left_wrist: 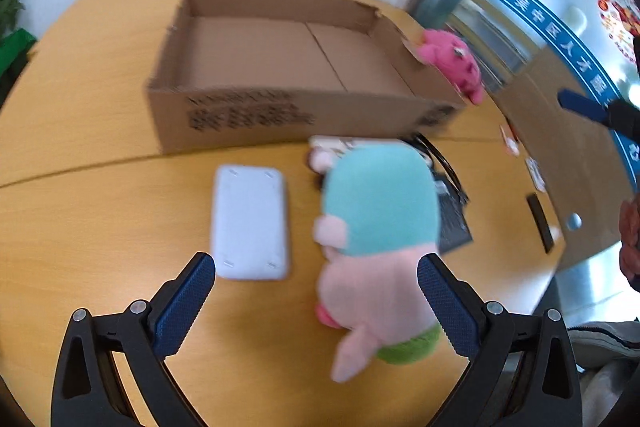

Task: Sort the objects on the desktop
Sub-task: 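Move the left tool to the teal-and-pink plush and close its fingers on it, then lift the plush with the left tool and carry it over the cardboard box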

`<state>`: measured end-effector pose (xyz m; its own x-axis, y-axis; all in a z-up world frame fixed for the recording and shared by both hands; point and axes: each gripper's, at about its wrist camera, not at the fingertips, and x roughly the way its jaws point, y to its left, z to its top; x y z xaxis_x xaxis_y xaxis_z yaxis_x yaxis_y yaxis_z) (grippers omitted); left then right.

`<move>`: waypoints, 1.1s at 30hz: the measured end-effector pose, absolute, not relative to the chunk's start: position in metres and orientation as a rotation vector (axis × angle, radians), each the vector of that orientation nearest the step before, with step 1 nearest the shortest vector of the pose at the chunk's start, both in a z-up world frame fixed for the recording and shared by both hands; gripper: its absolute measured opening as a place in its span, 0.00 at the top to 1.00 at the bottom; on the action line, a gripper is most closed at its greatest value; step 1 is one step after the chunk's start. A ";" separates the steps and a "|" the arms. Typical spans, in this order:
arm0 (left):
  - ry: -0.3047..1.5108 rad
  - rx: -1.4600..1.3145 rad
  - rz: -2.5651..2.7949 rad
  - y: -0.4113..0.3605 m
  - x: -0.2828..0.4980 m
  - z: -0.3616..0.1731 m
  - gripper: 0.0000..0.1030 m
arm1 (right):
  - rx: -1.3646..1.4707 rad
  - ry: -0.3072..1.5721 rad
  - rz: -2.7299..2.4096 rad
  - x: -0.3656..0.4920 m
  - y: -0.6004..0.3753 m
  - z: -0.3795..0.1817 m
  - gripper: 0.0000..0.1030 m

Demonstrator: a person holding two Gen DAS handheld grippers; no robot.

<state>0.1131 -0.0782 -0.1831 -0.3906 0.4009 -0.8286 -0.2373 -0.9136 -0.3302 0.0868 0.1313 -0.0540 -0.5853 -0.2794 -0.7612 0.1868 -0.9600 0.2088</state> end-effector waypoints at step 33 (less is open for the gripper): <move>-0.502 -1.915 2.179 -0.004 0.157 -0.230 0.37 | 1.460 -0.442 -2.146 0.112 0.163 -0.130 0.01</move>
<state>0.1568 -0.0038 -0.2299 -0.1423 0.3648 -0.9201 0.0746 -0.9230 -0.3775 0.1123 0.1628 -0.1300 -0.2974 -0.5712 -0.7651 0.2222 -0.8207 0.5263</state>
